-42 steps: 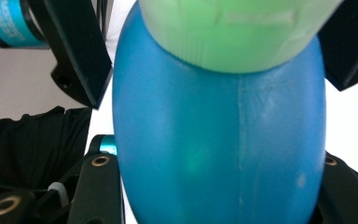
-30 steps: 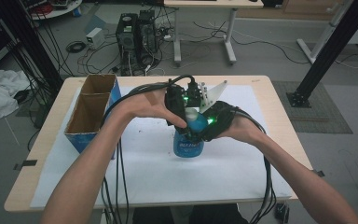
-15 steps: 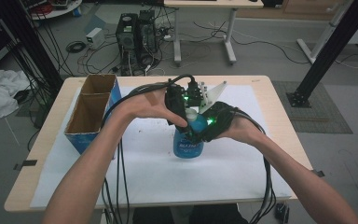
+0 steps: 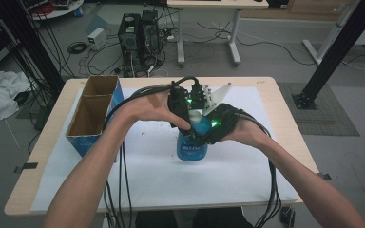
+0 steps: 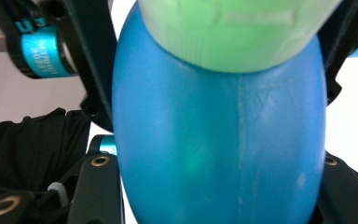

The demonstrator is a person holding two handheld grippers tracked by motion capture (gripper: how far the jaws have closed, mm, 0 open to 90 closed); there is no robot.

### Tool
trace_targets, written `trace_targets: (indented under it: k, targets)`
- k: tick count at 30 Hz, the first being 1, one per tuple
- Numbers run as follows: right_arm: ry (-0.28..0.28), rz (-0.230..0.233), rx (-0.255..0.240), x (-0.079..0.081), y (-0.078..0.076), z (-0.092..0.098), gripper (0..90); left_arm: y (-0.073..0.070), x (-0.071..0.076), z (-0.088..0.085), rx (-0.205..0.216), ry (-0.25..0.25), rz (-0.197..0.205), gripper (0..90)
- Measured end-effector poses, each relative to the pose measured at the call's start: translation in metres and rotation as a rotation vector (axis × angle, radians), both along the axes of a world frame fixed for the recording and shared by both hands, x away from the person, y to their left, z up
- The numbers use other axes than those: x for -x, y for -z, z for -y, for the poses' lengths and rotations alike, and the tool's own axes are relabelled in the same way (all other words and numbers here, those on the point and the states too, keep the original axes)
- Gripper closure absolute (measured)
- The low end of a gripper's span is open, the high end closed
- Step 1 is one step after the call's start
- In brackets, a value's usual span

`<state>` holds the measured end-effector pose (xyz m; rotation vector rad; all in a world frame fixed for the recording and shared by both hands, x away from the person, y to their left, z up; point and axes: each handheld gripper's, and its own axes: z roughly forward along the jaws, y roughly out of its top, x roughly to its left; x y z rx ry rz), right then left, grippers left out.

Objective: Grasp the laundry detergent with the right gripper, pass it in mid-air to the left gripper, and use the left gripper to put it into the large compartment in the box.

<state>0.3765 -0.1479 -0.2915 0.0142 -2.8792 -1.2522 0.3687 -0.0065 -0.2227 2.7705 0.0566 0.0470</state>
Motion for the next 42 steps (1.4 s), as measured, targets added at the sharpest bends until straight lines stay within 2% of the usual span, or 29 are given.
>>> trace_targets:
  k: [2,12,18,30,33,34,37,42]
  targets:
    - [0.003,0.001,0.001,0.0005,0.0002,-0.0003,46.2,-0.0004,-0.0006,0.0002,-0.003,0.001,0.000,37.6]
    - [0.009,-0.011,-0.002,0.0008,0.0007,0.0006,45.7,-0.0012,-0.0003,0.0007,-0.005,-0.006,0.001,38.3]
    - [-0.001,-0.001,-0.015,0.0005,0.0022,-0.0006,45.1,-0.0014,0.0007,0.0015,-0.025,-0.009,0.005,38.4]
    - [0.004,-0.010,-0.016,0.0023,0.0025,0.0004,43.5,-0.0019,0.0017,0.0005,-0.011,-0.014,0.002,38.3]
    - [0.004,-0.018,-0.022,0.0018,0.0020,0.0012,42.3,-0.0017,0.0019,0.0000,-0.009,-0.017,0.004,38.3]
    - [0.011,-0.025,-0.031,0.0017,0.0013,0.0018,41.2,-0.0014,0.0013,-0.0005,-0.021,-0.016,0.015,38.3]
    - [0.017,-0.007,-0.030,-0.0006,0.0018,0.0029,39.3,-0.0008,0.0022,-0.0009,-0.016,-0.022,0.021,38.3]
    - [0.028,-0.012,-0.016,-0.0002,0.0040,0.0040,35.0,-0.0005,0.0028,-0.0011,-0.015,-0.017,0.005,38.3]
